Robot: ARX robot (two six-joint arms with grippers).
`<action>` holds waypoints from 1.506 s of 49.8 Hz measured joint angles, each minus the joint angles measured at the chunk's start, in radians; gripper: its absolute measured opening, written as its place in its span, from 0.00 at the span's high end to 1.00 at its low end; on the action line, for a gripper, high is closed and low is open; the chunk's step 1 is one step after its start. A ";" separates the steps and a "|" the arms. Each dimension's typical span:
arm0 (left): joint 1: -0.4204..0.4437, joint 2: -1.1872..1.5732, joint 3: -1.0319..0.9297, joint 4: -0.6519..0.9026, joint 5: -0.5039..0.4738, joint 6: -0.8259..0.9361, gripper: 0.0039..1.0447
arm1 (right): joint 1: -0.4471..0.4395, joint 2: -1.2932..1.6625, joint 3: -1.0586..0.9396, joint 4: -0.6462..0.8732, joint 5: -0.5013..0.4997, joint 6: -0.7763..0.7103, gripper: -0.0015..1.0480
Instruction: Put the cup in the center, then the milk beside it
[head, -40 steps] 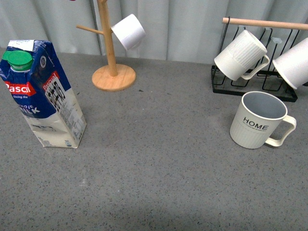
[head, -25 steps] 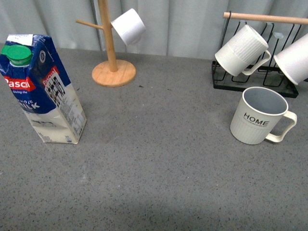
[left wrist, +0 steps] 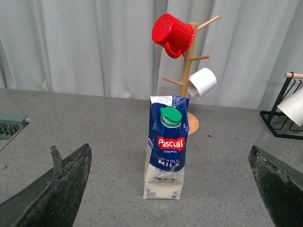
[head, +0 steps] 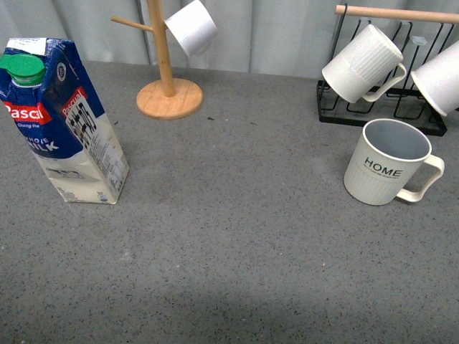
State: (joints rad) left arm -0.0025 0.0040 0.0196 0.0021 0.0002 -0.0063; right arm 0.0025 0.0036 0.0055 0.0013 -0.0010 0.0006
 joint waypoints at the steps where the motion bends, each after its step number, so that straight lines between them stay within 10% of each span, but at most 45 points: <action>1: 0.000 0.000 0.000 0.000 0.000 0.000 0.06 | 0.000 0.000 0.000 0.000 0.000 0.000 0.09; 70: 0.000 0.000 0.000 0.000 0.000 0.000 0.06 | 0.000 0.000 0.000 0.000 0.000 0.000 0.09; 75: 0.000 0.000 0.000 0.000 0.000 0.000 0.06 | 0.059 0.150 0.049 -0.076 0.244 -0.073 0.09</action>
State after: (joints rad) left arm -0.0025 0.0040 0.0196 0.0021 -0.0002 -0.0059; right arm 0.0612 0.1535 0.0544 -0.0746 0.2432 -0.0727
